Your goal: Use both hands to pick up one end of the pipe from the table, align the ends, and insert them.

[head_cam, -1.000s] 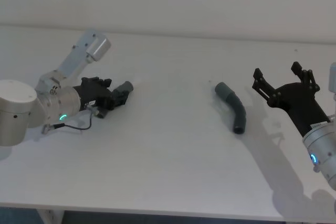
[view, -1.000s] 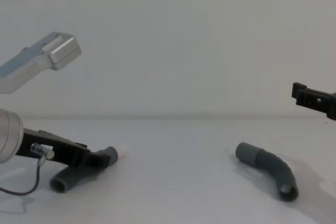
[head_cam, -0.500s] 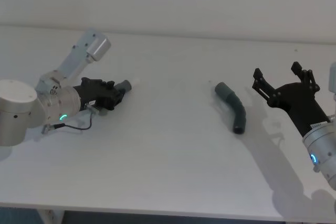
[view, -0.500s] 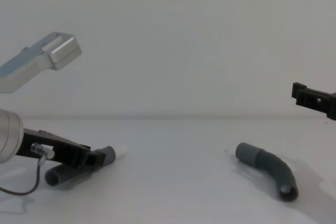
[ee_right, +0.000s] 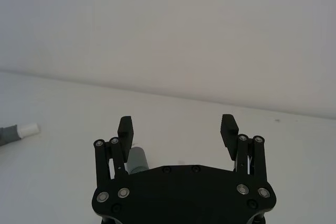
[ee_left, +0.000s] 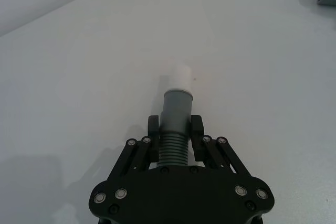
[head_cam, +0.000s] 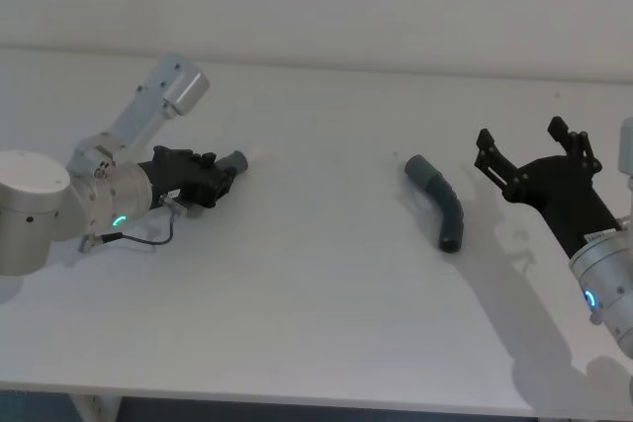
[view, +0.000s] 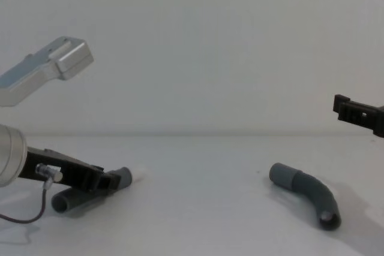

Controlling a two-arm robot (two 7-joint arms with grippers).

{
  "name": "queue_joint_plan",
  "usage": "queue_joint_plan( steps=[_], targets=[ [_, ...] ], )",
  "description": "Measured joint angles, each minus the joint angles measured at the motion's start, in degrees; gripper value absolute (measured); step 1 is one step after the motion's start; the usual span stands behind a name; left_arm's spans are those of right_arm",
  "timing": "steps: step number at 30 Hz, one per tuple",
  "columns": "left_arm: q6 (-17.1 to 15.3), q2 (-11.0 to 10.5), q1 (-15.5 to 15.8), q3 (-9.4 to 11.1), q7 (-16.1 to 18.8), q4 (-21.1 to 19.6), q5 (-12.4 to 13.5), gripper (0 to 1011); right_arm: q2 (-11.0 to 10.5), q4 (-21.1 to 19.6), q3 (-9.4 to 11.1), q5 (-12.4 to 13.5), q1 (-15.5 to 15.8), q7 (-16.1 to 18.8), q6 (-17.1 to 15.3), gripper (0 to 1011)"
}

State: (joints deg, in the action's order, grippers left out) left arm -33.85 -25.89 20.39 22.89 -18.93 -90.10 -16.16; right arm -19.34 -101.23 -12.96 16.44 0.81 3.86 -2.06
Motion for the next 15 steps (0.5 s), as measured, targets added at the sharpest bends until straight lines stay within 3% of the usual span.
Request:
queue_joint_plan(
  steps=[8,15],
  targets=[
    [-0.01,0.0,0.0,0.0,-0.01,0.02,0.0,340,-0.57,-0.1,-0.78,-0.45,-0.9,0.92,-3.05,1010],
    [-0.01,0.0,0.0,0.0,-0.02,0.02,-0.01,340,-1.02,-0.19,-2.09,-0.91,-2.52,1.89,-9.1,1010]
  ],
)
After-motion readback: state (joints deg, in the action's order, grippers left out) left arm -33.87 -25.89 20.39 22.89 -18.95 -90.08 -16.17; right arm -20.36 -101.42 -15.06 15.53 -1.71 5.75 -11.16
